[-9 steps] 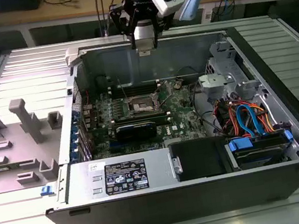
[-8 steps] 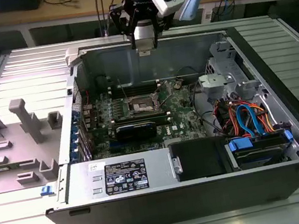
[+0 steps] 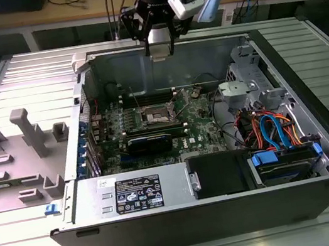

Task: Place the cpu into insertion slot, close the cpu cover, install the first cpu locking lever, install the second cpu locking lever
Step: 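Place the cpu into insertion slot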

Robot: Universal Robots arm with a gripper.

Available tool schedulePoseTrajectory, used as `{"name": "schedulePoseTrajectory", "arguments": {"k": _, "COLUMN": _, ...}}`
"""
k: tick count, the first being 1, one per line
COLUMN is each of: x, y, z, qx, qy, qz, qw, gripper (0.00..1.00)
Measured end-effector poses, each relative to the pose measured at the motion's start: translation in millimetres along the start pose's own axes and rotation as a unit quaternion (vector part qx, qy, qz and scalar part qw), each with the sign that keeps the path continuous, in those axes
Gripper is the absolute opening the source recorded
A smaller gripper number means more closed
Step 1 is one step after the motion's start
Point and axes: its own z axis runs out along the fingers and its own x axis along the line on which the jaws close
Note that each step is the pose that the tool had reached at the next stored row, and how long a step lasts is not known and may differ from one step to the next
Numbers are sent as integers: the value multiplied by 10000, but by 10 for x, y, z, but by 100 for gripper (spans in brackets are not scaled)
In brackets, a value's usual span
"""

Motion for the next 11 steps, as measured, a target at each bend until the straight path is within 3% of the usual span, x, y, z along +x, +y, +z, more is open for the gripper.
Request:
{"name": "schedulePoseTrajectory", "arguments": {"k": 3, "x": -4, "y": -8, "z": -1, "qx": 1, "qy": -2, "qz": 28, "qw": 10000, "gripper": 54}}
{"name": "schedulePoseTrajectory", "arguments": {"k": 8, "x": -4, "y": -13, "z": 4, "qx": -6, "qy": -30, "qz": 335, "qw": 9994, "gripper": 54}}
{"name": "schedulePoseTrajectory", "arguments": {"k": 11, "x": -4, "y": -24, "z": 3, "qx": -6, "qy": -35, "qz": 393, "qw": 9992, "gripper": 54}}
